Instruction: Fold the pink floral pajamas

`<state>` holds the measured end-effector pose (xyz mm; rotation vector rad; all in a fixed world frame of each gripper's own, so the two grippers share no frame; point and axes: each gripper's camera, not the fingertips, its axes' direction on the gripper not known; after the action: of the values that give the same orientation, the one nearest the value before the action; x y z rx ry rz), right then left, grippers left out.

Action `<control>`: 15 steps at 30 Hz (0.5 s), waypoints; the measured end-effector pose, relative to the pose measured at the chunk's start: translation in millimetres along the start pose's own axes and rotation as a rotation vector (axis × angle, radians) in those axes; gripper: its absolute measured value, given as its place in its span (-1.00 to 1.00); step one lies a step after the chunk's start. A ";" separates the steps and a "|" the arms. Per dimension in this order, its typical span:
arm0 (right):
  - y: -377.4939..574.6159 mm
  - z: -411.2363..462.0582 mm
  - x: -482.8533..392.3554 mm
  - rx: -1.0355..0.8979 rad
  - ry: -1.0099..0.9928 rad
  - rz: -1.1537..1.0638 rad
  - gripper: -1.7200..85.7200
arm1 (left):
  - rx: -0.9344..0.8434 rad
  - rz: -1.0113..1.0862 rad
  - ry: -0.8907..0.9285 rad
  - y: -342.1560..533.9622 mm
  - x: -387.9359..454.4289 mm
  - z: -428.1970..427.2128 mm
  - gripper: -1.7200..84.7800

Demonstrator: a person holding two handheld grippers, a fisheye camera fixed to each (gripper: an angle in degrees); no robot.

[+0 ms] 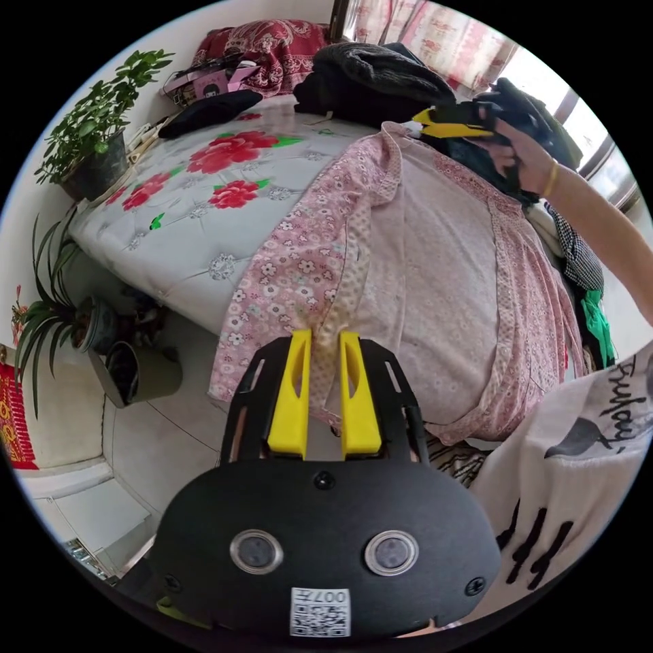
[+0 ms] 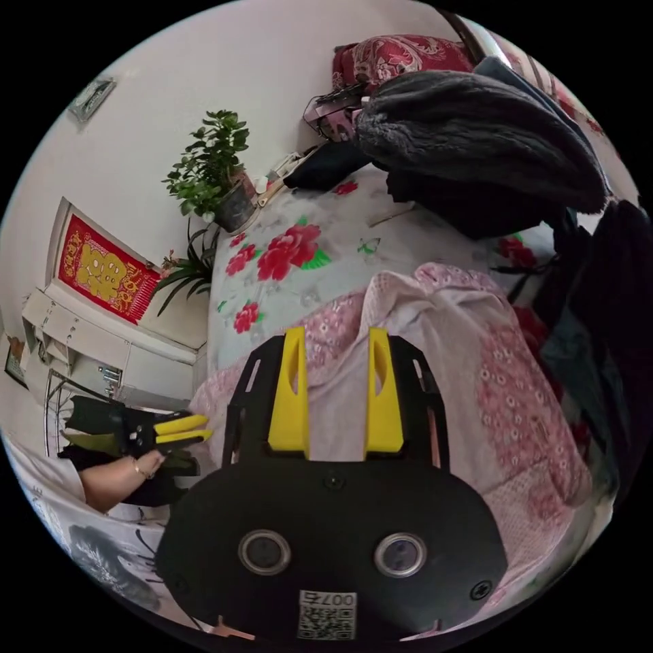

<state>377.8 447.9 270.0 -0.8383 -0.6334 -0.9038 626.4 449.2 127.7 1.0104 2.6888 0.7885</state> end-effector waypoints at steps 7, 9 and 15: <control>-34.7 74.2 36.4 -0.165 0.160 0.034 -0.92 | 0.005 0.000 0.070 -3.8 -34.7 -23.9 -0.97; -28.7 60.5 51.5 -0.119 0.091 0.042 -0.95 | 0.042 0.005 0.102 -4.3 -45.6 -39.8 -0.97; 8.0 -33.3 78.5 0.140 -0.060 0.098 -0.96 | 0.232 0.092 0.405 -10.2 -73.2 -116.0 -0.98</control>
<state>426.8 390.2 310.1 -0.7664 -0.6931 -0.7391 638.5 346.3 218.4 1.1364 3.1588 0.7839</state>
